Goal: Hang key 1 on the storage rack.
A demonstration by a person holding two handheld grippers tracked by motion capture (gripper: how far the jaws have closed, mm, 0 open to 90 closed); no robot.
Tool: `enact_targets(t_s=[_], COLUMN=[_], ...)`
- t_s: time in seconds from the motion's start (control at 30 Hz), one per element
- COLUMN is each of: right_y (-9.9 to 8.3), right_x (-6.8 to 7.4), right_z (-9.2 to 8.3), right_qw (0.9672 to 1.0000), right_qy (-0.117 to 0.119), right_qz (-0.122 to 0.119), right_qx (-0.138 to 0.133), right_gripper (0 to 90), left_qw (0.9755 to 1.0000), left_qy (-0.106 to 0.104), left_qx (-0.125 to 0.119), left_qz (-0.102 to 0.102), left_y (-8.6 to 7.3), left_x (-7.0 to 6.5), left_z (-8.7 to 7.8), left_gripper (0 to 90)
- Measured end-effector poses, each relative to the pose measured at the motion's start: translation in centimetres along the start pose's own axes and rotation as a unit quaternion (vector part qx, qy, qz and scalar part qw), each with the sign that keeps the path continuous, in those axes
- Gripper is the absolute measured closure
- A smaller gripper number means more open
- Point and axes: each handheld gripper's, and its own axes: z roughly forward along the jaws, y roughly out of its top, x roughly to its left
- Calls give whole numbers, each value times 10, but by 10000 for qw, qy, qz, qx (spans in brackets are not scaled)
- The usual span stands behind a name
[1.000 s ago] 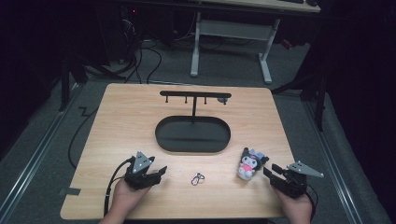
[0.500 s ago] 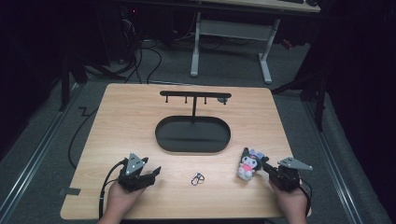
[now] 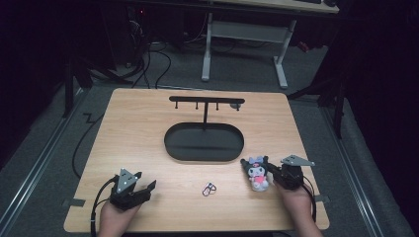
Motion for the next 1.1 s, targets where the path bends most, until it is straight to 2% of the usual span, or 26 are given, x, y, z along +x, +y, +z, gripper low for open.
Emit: enact_targets(t_s=[0.2, 0.43, 0.47, 0.5, 0.53, 0.57, 0.6, 0.63, 0.67, 0.73, 0.8, 0.83, 0.87, 0.97, 1.0, 1.03, 1.1], right_y=[3, 3, 1, 0, -1, -1, -5, -5, -7, -8, -9, -8, -8, -6, -4, -4, -3], right_x=[1, 0, 0, 0, 0, 0, 0, 0, 2, 3, 5, 6, 7, 8, 10, 11, 11], right_z=[7, 1, -1, -3, -6, -6, -11, -11, -13, -14, -17, -18, -18, -19, -19, -20, -22], right_qw=[10000, 10000, 9999, 9999, 9998, 9998, 9997, 9997, 9995, 9992, 9989, 9987, 9984, 9979, 9968, 9963, 9948], right_qy=[43, -74, -125, -147, -197, -197, -182, -182, -277, -319, -381, -438, -498, -569, -652, -681, -757], right_qz=[-58, 48, 49, 60, 52, 52, 145, 145, 114, 231, 285, 255, 250, 241, 221, 218, 259], right_qx=[22, -27, -47, -49, -65, -65, -99, -99, -50, -21, -1, 24, 70, 198, 404, 483, 624], right_gripper=[875, 847, 827, 817, 799, 799, 762, 762, 755, 748, 727, 714, 702, 663, 643, 634, 612], left_qw=[10000, 9999, 9997, 9997, 9994, 9994, 9991, 9991, 9989, 9991, 9990, 9987, 9985, 9986, 9985, 9983, 9978], left_qy=[72, 67, 45, 45, -84, -84, -208, -208, -284, -264, -392, -415, -383, -413, -502, -533, -516], left_qx=[-42, -119, -224, -224, -335, -335, -313, -313, -167, -90, 24, 120, 132, 18, -52, -61, -126], left_qz=[-25, 6, 32, 32, 58, 58, 196, 196, 338, 310, 213, 285, 359, 315, 208, 222, 390], left_y=[-1, 2, 6, 6, 15, 15, 23, 23, 23, 17, 12, 12, 13, 15, 17, 18, 20], left_x=[2, 0, -2, -2, -5, -5, -8, -8, -10, -10, -8, -7, -7, -4, -4, -4, -6], left_z=[-5, -5, -7, -7, -11, -11, -12, -12, -7, 0, 9, 13, 16, 20, 24, 25, 24], left_gripper=[375, 373, 373, 372, 367, 365, 363, 361, 352, 333, 334, 325, 316, 318, 316, 315, 311])
